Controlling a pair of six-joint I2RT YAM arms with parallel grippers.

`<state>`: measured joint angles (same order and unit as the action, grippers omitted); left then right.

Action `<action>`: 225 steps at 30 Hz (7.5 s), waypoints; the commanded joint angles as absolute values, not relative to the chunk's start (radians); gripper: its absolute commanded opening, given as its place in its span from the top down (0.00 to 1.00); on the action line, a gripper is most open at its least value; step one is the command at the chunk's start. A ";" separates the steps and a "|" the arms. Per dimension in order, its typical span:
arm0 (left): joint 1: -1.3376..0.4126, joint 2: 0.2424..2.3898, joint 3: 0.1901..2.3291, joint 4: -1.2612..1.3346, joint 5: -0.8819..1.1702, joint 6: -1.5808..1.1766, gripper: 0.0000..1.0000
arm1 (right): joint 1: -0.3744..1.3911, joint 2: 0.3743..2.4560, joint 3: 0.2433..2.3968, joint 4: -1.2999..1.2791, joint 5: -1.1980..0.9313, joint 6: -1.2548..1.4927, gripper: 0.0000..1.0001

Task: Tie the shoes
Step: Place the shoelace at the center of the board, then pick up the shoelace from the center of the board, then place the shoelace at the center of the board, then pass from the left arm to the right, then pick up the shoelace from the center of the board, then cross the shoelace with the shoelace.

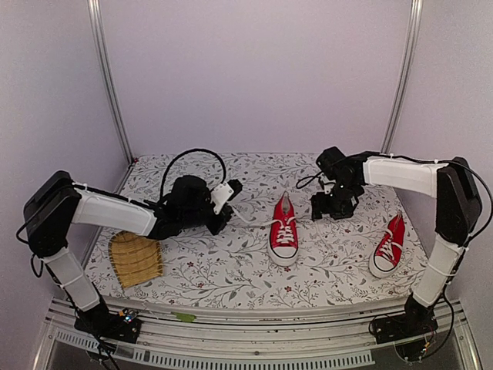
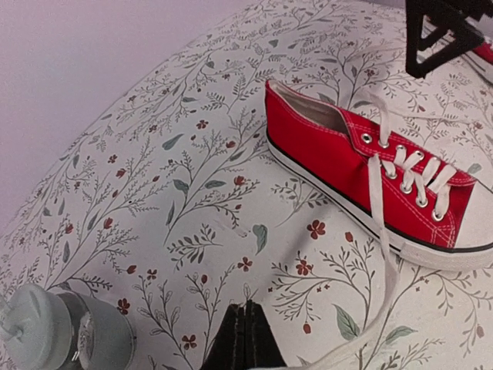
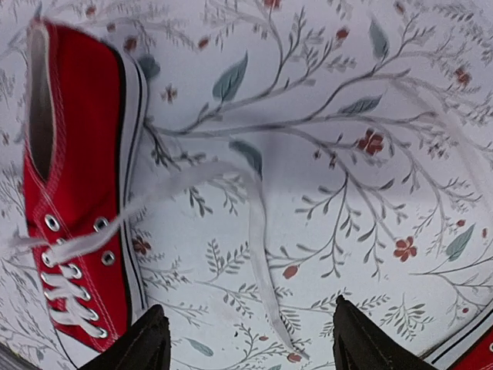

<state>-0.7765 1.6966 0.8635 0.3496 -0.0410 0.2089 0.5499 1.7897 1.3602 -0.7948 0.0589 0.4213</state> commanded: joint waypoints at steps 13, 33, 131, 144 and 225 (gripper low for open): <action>-0.780 1.777 1.023 -0.233 0.130 0.268 0.47 | 0.592 1.968 1.217 -0.835 0.015 0.332 0.85; -0.733 1.929 1.195 -0.295 0.109 0.629 0.30 | 0.530 1.659 1.274 -0.970 -0.069 0.264 0.99; -0.669 1.957 1.017 1.179 0.599 0.109 1.00 | 0.587 1.965 1.316 0.414 -0.951 -0.406 0.60; -0.668 1.957 1.021 1.171 0.606 0.110 1.00 | 0.598 1.972 1.333 0.402 -1.052 -0.389 0.97; -0.785 1.689 0.873 0.875 0.509 0.365 1.00 | 0.523 2.031 1.530 -0.397 -0.787 -0.017 0.99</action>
<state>-0.7746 1.7096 0.8894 0.7822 0.5159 0.4061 0.5228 1.9442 1.4242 -0.1883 -0.6918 -0.0414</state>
